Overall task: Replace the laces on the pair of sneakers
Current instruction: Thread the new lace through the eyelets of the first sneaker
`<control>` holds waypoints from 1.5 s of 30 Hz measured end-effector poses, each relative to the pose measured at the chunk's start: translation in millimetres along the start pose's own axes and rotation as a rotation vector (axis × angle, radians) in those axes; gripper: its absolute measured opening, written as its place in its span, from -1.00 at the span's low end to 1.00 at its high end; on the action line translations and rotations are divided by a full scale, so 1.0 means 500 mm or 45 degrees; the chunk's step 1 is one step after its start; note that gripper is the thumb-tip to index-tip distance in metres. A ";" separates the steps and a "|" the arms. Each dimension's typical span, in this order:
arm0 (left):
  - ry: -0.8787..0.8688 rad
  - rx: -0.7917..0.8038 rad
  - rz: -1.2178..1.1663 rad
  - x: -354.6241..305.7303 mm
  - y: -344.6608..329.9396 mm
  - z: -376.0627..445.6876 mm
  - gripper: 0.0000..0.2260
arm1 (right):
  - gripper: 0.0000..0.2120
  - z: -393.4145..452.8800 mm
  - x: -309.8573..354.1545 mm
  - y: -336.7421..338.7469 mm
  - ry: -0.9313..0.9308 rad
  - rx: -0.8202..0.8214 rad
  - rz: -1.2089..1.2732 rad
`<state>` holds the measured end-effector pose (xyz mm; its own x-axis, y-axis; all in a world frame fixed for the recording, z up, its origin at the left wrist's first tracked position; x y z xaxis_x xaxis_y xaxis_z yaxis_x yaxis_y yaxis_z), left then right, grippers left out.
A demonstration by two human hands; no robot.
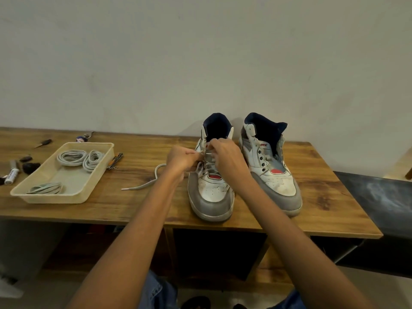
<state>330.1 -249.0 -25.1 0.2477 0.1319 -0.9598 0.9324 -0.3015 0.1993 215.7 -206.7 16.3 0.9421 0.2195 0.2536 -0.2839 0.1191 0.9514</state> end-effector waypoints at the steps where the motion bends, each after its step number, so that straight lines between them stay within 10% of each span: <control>1: 0.002 0.013 -0.010 0.002 0.000 0.001 -0.87 | -0.79 -0.001 0.005 -0.003 0.001 -0.023 0.024; 45: -0.108 -0.002 0.035 -0.003 0.007 -0.005 -0.85 | -0.76 0.025 0.003 -0.028 0.105 -0.078 0.099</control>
<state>333.5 -247.9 -22.4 0.2503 0.0431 -0.9672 0.9259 -0.3026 0.2261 223.1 -220.2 5.5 0.8994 0.3094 0.3088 -0.3687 0.1572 0.9162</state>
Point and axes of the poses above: each hand's wrist, its own z-axis towards the middle knuckle, its own y-axis out of the back of the hand, x = y × z, the point moved 6 cm from there along z, towards the middle knuckle, and after that the axes turned 14 degrees about x, right-handed, at the moved point
